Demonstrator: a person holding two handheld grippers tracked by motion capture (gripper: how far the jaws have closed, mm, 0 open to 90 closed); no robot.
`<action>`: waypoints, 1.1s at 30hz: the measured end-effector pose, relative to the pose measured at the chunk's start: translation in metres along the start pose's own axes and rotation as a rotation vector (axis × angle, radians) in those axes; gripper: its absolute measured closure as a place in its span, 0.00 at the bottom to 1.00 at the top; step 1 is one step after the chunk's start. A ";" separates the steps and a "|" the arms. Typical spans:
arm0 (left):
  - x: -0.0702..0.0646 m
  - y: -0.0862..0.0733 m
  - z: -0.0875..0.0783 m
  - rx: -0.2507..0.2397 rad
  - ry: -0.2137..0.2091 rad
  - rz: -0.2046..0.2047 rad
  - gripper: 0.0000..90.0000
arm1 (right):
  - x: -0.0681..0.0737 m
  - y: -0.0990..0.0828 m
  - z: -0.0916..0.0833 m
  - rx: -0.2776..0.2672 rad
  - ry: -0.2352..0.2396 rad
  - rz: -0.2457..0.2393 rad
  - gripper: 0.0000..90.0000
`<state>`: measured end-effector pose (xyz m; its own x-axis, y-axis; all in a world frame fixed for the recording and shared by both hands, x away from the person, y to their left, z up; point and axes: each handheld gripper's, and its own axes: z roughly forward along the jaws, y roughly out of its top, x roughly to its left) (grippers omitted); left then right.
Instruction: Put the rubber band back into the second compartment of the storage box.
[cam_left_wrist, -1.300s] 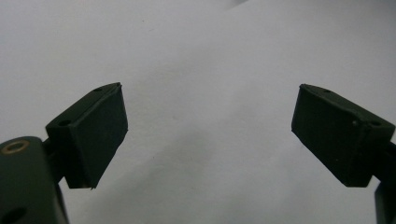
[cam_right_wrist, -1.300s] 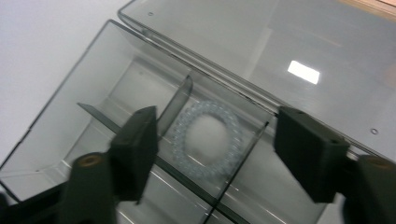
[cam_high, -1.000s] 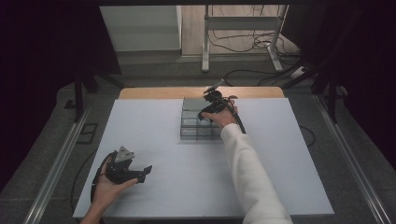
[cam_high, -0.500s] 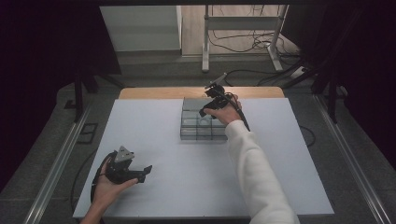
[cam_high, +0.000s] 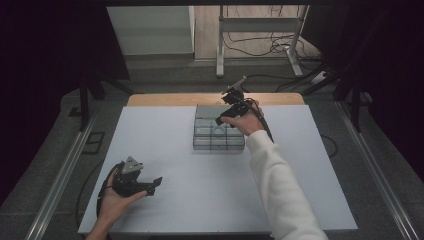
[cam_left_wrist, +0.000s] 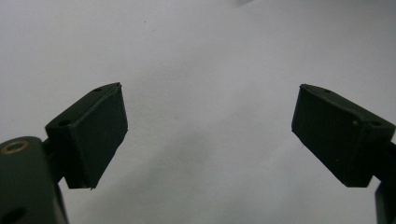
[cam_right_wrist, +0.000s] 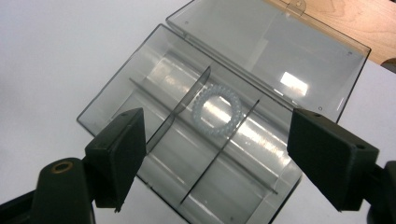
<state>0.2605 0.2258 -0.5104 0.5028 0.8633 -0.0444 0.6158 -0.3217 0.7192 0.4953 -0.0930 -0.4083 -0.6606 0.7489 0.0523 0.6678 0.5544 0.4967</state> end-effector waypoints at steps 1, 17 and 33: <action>0.000 0.000 0.000 0.000 0.000 0.000 0.11 | 0.000 0.000 0.000 0.000 0.000 0.000 0.22; 0.001 -0.001 -0.001 -0.002 0.005 -0.003 0.11 | 0.003 -0.063 -0.046 -0.024 -0.006 -0.039 0.22; 0.000 -0.001 0.001 0.011 -0.002 0.010 0.11 | -0.007 -0.144 -0.085 -0.056 -0.013 -0.026 0.22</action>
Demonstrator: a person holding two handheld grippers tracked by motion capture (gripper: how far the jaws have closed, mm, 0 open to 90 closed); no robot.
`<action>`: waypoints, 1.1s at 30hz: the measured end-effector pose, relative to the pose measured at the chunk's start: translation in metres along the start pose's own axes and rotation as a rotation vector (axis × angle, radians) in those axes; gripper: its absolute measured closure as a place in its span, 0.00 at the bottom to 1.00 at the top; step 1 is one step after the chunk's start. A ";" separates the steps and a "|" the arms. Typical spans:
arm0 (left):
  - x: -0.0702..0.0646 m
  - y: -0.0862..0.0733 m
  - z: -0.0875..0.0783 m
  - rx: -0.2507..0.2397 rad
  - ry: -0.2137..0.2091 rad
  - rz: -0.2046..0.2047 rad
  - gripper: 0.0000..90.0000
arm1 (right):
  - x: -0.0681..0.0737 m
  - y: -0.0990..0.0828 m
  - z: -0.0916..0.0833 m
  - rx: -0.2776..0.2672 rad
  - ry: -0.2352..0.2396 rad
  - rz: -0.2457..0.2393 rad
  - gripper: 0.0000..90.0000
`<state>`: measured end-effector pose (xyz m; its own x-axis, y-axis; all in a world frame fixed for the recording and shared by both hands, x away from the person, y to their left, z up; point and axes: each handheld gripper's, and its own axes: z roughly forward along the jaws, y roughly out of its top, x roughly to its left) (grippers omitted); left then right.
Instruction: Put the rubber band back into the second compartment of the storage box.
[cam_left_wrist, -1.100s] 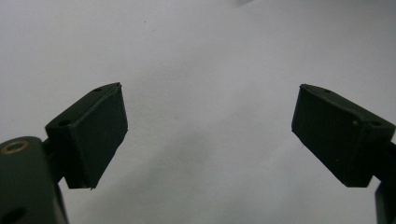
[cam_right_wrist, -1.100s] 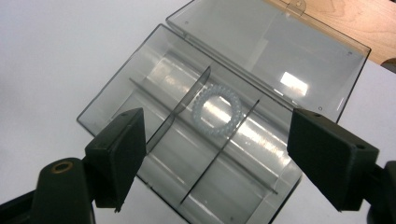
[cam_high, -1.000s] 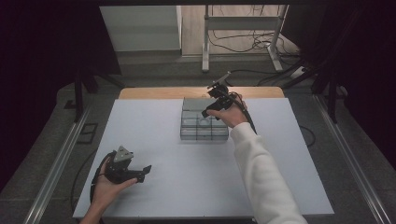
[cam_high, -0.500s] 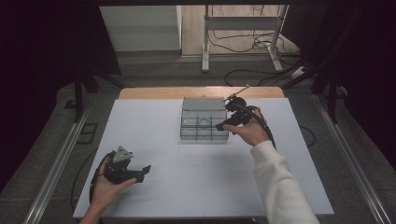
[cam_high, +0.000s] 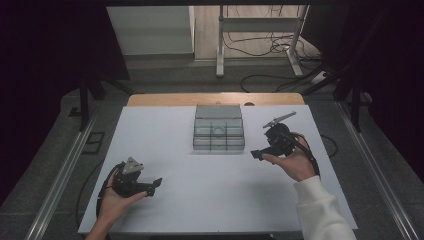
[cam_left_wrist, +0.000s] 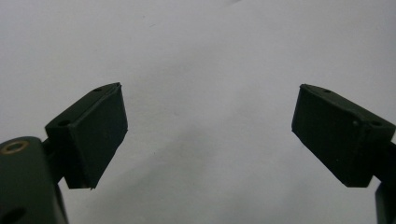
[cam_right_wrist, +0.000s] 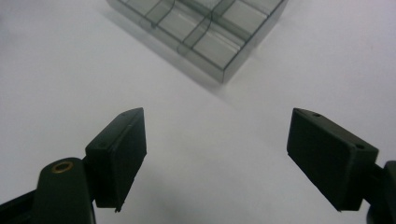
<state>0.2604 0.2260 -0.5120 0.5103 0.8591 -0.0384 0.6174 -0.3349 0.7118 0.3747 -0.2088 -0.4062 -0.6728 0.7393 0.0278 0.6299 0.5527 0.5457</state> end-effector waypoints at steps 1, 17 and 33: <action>0.000 0.000 0.000 -0.002 0.002 -0.003 0.11 | -0.002 -0.010 -0.003 -0.001 -0.005 0.007 0.22; 0.001 0.000 -0.001 -0.005 0.007 -0.004 0.11 | -0.015 -0.072 -0.012 -0.010 -0.013 0.027 0.22; 0.000 0.001 -0.001 -0.007 0.007 0.001 0.11 | -0.028 -0.122 -0.005 -0.232 0.011 0.109 0.21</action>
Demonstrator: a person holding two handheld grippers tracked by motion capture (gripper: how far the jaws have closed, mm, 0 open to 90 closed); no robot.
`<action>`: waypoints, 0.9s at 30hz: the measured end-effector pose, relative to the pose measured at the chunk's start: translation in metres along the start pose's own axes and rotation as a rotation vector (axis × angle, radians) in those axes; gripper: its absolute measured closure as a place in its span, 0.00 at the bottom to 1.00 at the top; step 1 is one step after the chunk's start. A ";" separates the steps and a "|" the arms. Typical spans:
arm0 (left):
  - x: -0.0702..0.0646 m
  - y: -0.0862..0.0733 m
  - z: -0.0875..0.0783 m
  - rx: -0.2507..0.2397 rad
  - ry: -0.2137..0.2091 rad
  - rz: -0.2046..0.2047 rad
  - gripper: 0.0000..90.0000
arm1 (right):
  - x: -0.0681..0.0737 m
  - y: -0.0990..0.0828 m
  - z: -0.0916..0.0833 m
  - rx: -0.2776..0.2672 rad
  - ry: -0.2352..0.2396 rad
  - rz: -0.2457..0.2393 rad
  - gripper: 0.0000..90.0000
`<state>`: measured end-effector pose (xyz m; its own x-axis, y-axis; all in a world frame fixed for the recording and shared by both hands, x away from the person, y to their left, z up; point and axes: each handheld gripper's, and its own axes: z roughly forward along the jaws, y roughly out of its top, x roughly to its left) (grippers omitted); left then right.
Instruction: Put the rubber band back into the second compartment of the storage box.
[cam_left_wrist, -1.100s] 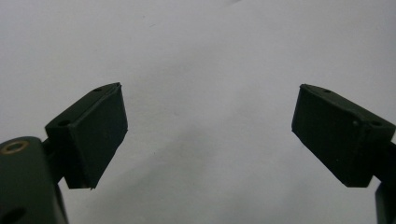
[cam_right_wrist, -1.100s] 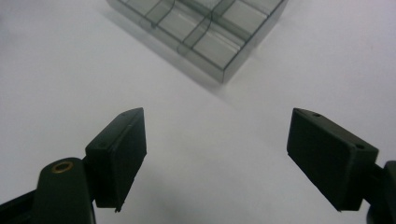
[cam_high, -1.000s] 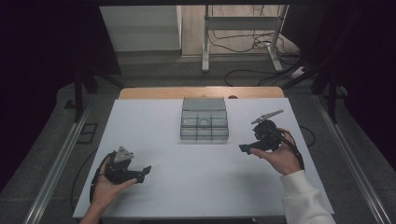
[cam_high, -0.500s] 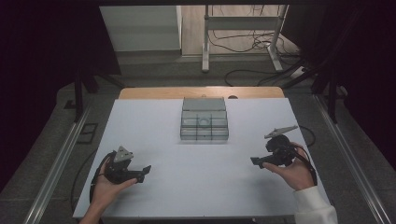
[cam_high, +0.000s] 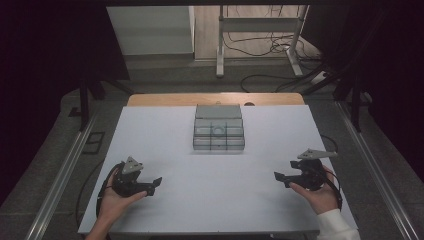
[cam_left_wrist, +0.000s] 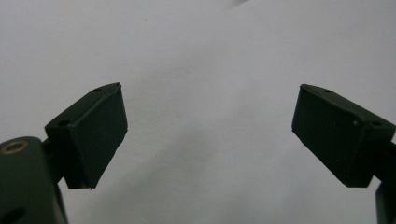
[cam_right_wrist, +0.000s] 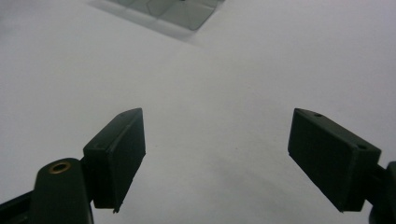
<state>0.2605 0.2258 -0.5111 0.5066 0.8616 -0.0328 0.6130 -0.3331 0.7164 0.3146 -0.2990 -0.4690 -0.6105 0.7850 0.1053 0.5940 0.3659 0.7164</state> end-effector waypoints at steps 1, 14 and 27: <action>0.000 0.000 0.000 0.000 0.000 0.000 0.11 | 0.000 0.000 0.000 0.000 0.000 0.000 0.21; -0.002 -0.001 0.000 -0.008 -0.017 -0.003 0.11 | -0.009 -0.021 0.008 -0.047 -0.004 -0.020 0.21; -0.004 0.000 0.000 -0.011 -0.024 -0.007 0.10 | -0.007 -0.021 0.009 -0.035 0.003 -0.052 0.21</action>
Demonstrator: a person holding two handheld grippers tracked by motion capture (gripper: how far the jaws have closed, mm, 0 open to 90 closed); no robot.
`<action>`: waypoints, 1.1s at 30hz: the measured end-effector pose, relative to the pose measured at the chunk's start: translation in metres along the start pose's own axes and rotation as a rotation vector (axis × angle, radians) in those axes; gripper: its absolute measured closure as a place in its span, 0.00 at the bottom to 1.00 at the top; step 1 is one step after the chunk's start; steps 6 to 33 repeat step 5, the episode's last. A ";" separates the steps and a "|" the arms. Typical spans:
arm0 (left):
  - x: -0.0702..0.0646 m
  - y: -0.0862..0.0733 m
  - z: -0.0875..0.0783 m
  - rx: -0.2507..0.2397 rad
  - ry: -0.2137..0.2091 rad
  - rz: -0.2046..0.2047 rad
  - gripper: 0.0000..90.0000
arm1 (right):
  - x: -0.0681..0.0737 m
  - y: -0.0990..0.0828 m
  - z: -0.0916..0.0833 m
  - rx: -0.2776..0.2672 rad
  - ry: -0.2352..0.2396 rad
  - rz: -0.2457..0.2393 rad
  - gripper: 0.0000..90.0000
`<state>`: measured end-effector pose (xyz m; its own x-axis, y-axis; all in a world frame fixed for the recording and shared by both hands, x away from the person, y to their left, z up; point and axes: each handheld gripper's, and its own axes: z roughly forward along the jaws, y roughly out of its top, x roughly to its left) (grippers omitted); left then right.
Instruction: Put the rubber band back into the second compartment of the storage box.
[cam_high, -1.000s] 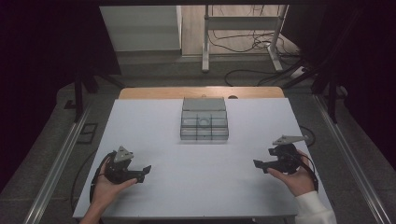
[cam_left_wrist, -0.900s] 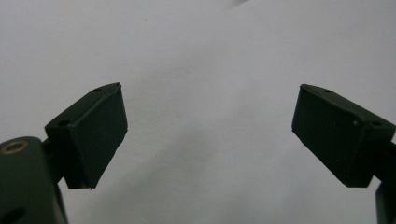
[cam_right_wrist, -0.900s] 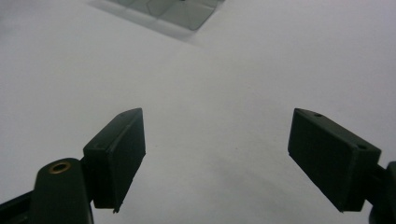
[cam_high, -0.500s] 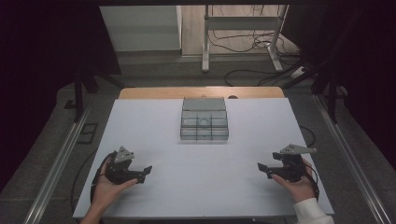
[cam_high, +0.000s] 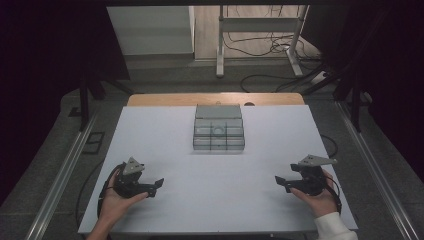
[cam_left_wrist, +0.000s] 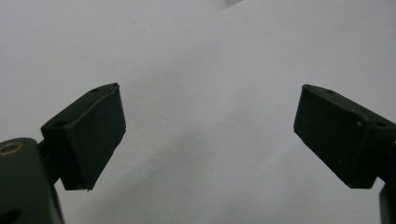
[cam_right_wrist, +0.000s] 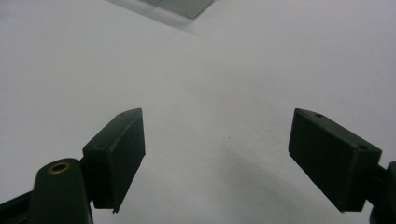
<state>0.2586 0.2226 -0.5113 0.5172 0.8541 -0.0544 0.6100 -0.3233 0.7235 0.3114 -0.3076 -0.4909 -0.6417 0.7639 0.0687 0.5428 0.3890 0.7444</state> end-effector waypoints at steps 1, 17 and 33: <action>0.000 0.000 -0.001 -0.001 0.001 0.000 0.10 | 0.000 0.000 0.000 -0.002 0.001 -0.003 0.21; 0.000 0.000 -0.001 -0.001 -0.002 0.000 0.10 | 0.000 0.000 -0.001 -0.003 0.001 -0.005 0.20; 0.000 0.000 -0.001 -0.001 -0.002 0.000 0.10 | 0.000 0.000 -0.001 -0.003 0.001 -0.005 0.20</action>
